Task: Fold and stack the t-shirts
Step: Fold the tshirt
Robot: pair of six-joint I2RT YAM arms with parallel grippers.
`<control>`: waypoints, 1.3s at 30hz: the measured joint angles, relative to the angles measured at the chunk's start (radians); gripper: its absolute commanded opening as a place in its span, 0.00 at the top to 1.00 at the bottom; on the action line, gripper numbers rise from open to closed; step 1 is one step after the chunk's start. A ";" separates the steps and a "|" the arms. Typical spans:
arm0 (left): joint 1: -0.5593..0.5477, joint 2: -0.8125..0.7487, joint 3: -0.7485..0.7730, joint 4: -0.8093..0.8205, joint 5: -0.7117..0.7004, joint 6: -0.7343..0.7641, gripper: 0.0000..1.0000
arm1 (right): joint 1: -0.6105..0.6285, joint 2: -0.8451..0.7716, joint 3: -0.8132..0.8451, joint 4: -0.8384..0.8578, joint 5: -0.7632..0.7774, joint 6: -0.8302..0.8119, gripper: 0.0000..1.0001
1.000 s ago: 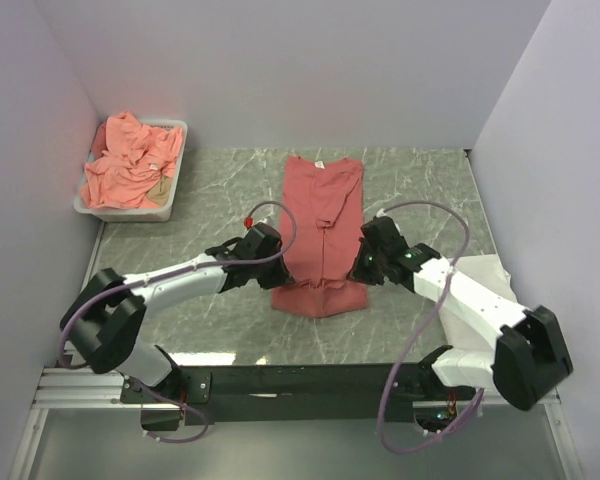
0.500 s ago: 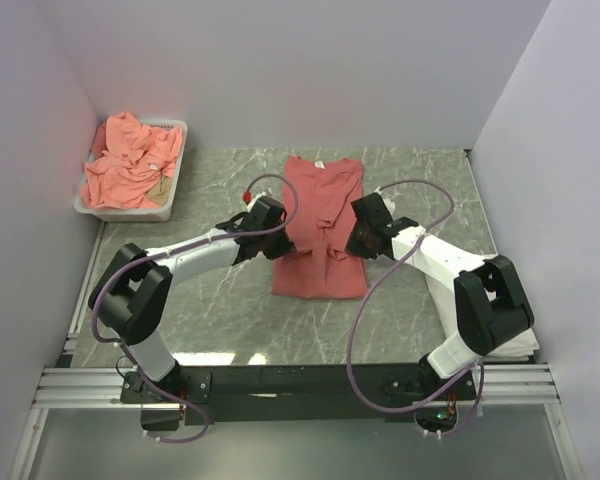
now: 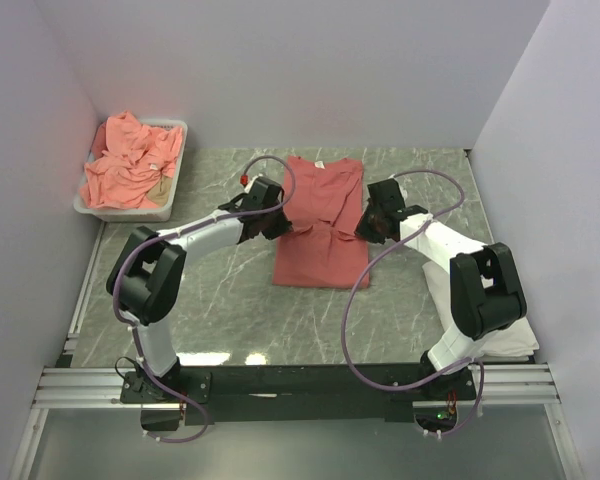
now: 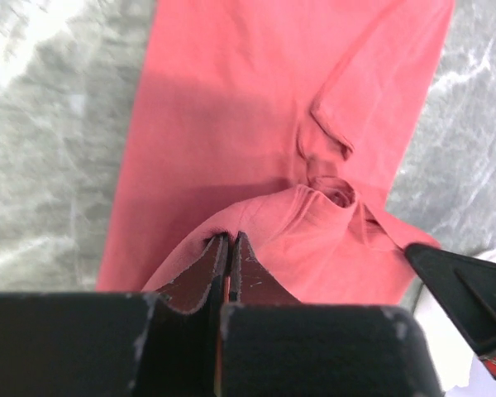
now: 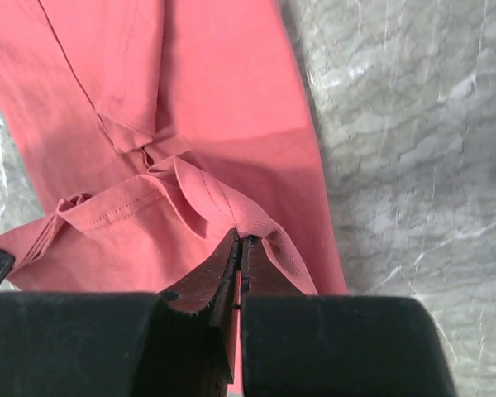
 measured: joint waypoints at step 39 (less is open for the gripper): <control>0.147 0.077 0.055 0.060 0.095 0.086 0.61 | -0.119 0.112 0.089 0.095 -0.137 -0.046 0.45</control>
